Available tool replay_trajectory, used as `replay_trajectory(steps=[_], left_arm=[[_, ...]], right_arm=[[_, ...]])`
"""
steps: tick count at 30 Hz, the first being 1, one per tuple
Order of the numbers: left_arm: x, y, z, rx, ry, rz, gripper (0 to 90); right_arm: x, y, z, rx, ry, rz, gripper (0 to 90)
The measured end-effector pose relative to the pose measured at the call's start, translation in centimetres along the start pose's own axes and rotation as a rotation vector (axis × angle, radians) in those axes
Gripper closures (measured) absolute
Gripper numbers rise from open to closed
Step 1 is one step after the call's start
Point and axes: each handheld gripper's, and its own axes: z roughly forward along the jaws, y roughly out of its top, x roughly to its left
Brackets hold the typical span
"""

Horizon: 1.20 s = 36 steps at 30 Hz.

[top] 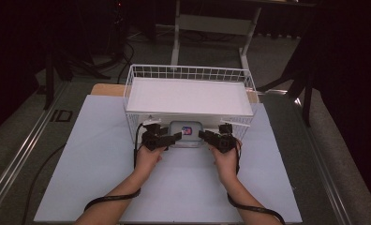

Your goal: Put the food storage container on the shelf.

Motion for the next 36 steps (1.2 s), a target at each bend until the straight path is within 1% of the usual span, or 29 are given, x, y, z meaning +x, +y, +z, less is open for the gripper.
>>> replay_trajectory(steps=[1,2,4,5,7,8,10,11,12,13,14,15,16,18,19,20,22,23,24,25,26,27,29,30,31,32,34,35,36], left_arm=[[-0.2,0.0,-0.1,-0.003,0.006,0.017,21.9],[-0.5,0.0,-0.3,-0.008,0.014,0.028,19.9],[-1.0,0.1,-0.9,-0.025,0.036,0.085,16.2],[-1.2,0.1,-1.3,-0.042,0.037,0.098,15.3],[-1.6,0.1,-1.9,-0.044,0.036,0.117,15.3],[-1.7,0.0,-2.1,-0.046,0.040,0.137,15.3],[-2.1,-0.2,-2.8,-0.050,0.040,0.163,15.2],[-2.3,-0.3,-3.2,-0.050,0.030,0.161,15.2],[-2.5,-0.4,-3.5,-0.048,0.020,0.158,15.2],[-2.7,-0.5,-3.8,-0.045,0.017,0.168,15.2],[-3.0,-0.6,-4.2,-0.046,0.013,0.172,15.0],[-3.2,-0.6,-4.6,-0.048,0.005,0.182,15.0],[-3.5,-0.6,-5.0,-0.050,0.001,0.184,14.9],[-4.1,-0.6,-6.1,-0.067,-0.008,0.180,14.8],[-4.4,-0.6,-6.7,-0.072,-0.014,0.185,14.8],[-4.7,-0.6,-7.2,-0.077,-0.019,0.193,14.8],[-5.6,-0.6,-8.5,-0.088,-0.019,0.228,14.7],[-6.2,-0.6,-9.3,-0.095,-0.026,0.250,14.5],[-6.5,-0.6,-9.8,-0.103,-0.029,0.259,12.8],[-6.8,-0.6,-10.5,-0.106,-0.033,0.271,12.8],[-7.1,-0.6,-11.1,-0.112,-0.036,0.275,12.8],[-7.3,-0.7,-11.8,-0.116,-0.040,0.278,12.8],[-7.6,-1.0,-12.9,-0.111,-0.048,0.278,12.7],[-7.6,-1.2,-13.4,-0.113,-0.058,0.271,12.7],[-7.7,-1.5,-13.9,-0.110,-0.059,0.272,12.8],[-7.7,-1.8,-14.3,-0.108,-0.059,0.274,12.8],[-7.6,-2.5,-15.1,-0.115,-0.071,0.268,12.8],[-7.5,-2.9,-15.4,-0.115,-0.075,0.260,12.8],[-7.3,-3.3,-15.6,-0.119,-0.080,0.250,12.8]], right_arm=[[0.1,0.0,-0.1,-0.006,-0.005,-0.010,59.4],[0.3,0.0,-0.4,-0.005,-0.009,-0.007,58.9],[0.5,0.0,-0.7,-0.019,0.000,-0.019,57.4],[0.6,0.0,-0.8,-0.021,-0.004,-0.037,56.7],[0.9,-0.1,-1.1,-0.023,-0.006,-0.063,55.5],[1.0,-0.1,-1.3,-0.021,-0.009,-0.074,54.0],[1.4,-0.3,-1.6,-0.023,0.001,-0.080,52.6],[1.9,-0.4,-1.9,-0.027,0.008,-0.106,50.3],[1.9,-0.4,-1.9,-0.027,0.008,-0.106,50.3],[2.2,-0.5,-2.1,-0.025,0.012,-0.115,48.6],[2.7,-0.7,-2.4,-0.017,0.024,-0.130,42.8],[2.7,-0.7,-2.4,-0.017,0.024,-0.130,42.8],[3.0,-0.7,-2.5,-0.016,0.033,-0.133,37.8],[3.5,-0.9,-2.9,-0.019,0.052,-0.145,31.2],[3.7,-0.9,-3.0,-0.019,0.069,-0.147,27.7],[4.0,-1.0,-3.2,-0.022,0.074,-0.158,25.8],[4.4,-1.3,-3.3,-0.018,0.094,-0.179,19.7],[4.5,-1.5,-3.3,-0.010,0.099,-0.197,18.5],[4.7,-1.9,-3.2,-0.002,0.101,-0.223,19.4],[4.7,-1.9,-3.2,-0.002,0.101,-0.223,19.4],[4.8,-2.0,-3.1,-0.009,0.107,-0.233,20.8],[4.8,-2.2,-3.1,-0.009,0.109,-0.240,20.0],[5.1,-2.6,-2.9,-0.012,0.098,-0.233,18.7],[5.2,-2.8,-2.7,0.000,0.086,-0.235,15.3],[5.4,-3.0,-2.7,0.011,0.095,-0.246,11.3],[5.4,-3.2,-2.6,0.007,0.111,-0.247,12.2],[5.7,-3.6,-2.4,0.022,0.092,-0.244,13.8],[5.8,-3.8,-2.3,0.023,0.093,-0.256,15.1],[5.9,-4.0,-2.1,0.031,0.088,-0.266,21.3]])
